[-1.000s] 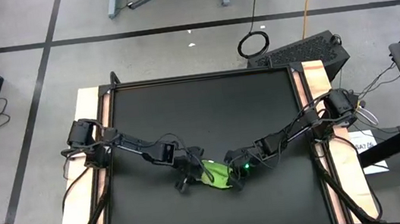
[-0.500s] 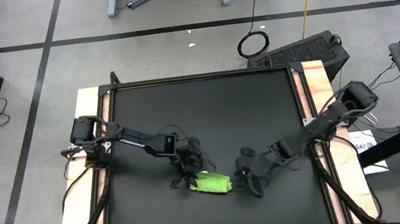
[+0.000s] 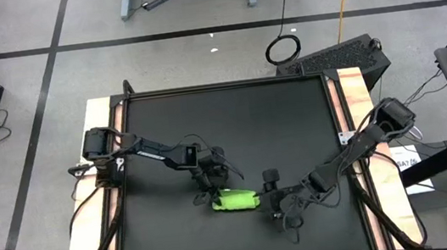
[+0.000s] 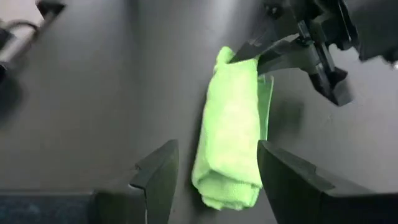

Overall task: Roll towel into tight, uniform cylinder
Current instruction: Roll the green towel

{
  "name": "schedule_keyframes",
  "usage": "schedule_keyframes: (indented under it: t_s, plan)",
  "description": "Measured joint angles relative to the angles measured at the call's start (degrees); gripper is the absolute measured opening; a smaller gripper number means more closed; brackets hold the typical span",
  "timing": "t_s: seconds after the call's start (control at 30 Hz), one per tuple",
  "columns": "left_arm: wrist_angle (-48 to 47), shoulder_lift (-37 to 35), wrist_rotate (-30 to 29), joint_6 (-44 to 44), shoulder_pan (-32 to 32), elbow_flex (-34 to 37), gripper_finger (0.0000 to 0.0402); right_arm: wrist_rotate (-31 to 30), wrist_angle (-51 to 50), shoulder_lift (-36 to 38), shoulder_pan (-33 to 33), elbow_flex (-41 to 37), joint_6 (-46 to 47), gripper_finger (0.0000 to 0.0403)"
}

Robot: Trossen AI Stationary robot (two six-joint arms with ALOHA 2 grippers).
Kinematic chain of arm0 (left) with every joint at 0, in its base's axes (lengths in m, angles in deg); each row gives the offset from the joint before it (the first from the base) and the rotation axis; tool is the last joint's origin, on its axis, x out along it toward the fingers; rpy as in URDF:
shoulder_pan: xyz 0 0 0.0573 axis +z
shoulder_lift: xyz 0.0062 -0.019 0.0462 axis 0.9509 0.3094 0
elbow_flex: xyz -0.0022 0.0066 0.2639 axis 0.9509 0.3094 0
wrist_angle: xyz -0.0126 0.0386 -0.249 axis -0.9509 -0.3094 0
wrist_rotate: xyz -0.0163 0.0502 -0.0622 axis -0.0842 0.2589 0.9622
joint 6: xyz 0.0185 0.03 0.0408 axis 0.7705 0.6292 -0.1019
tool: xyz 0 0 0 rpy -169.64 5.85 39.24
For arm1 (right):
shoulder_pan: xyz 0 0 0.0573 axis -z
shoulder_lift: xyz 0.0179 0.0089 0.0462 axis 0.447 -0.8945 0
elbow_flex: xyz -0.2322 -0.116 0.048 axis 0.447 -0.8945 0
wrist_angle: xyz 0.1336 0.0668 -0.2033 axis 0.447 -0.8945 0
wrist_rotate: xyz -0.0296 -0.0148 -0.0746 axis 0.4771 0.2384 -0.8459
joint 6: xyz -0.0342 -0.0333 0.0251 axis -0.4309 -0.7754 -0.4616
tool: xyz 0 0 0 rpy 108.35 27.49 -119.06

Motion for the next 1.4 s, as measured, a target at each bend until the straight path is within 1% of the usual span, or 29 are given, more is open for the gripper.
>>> schedule_keyframes:
  t_s: [0.07, 0.17, 0.27, 0.47, 0.6, 0.73, 0.83, 0.93, 1.0, 1.07, 1.2, 1.27, 1.4]
  plan:
    - [0.0, 1.5, 2.5, -1.6, 0.0, 0.0, 0.0030, -0.9, -0.1, -2.6, 0.0, 1.5, -1.6, 0.0208]
    - [0.2, 3.4, 4.6, -3.1, 0.0, -0.3, 0.0030, -3.0, -0.2, -5.7, 0.0, 3.5, -2.8, 0.0208]
    - [0.4, 4.0, 5.0, -3.9, -0.2, -0.4, 0.0031, -4.3, -0.2, -8.0, 0.0, 4.4, -2.3, 0.0208]
    - [-0.2, 4.2, 5.9, -4.9, 0.4, -1.2, 0.0031, -3.8, 0.7, -10.4, -0.1, 4.8, -2.1, 0.0208]
    - [-0.4, 4.4, 6.8, -5.8, 1.0, -2.1, 0.0031, -3.7, -0.8, -11.2, -0.1, 4.8, -0.5, 0.0208]
    - [-0.4, 4.5, 9.8, -5.8, 1.9, -2.2, 0.0031, -2.2, -2.3, -12.3, 0.4, 4.8, 1.6, 0.0206]
    - [-0.3, 4.5, 10.8, -5.9, 2.2, -2.2, 0.0033, -2.2, -2.6, -13.5, 0.7, 4.2, 6.8, 0.0190]
    - [-0.3, 4.5, 11.7, -5.9, 2.3, -2.2, 0.0043, -0.9, -0.8, -14.7, 1.2, 3.4, 11.6, 0.0155]
    - [-0.4, 4.5, 11.6, -5.8, 2.3, -2.2, 0.0053, 1.3, 0.6, -15.1, 1.7, 3.3, 13.2, 0.0122]
    - [-0.4, 4.5, 10.2, -5.7, 2.3, -2.2, 0.0067, 3.1, 0.8, -15.1, 2.1, 3.3, 14.8, 0.0087]
    - [0.3, 4.5, 8.8, -5.7, 2.3, -2.1, 0.0112, 6.5, 0.8, -14.8, 3.1, 3.3, 16.9, 0.0021]
    - [0.5, 4.5, 8.5, -5.7, 2.5, -2.1, 0.0143, 8.6, 0.8, -14.8, 3.6, 3.3, 17.8, 0.0011]
    - [0.4, 4.5, 8.5, -7.0, 3.2, -2.5, 0.0208, 10.5, 0.7, -14.8, 4.0, 3.3, 20.8, 0.0027]
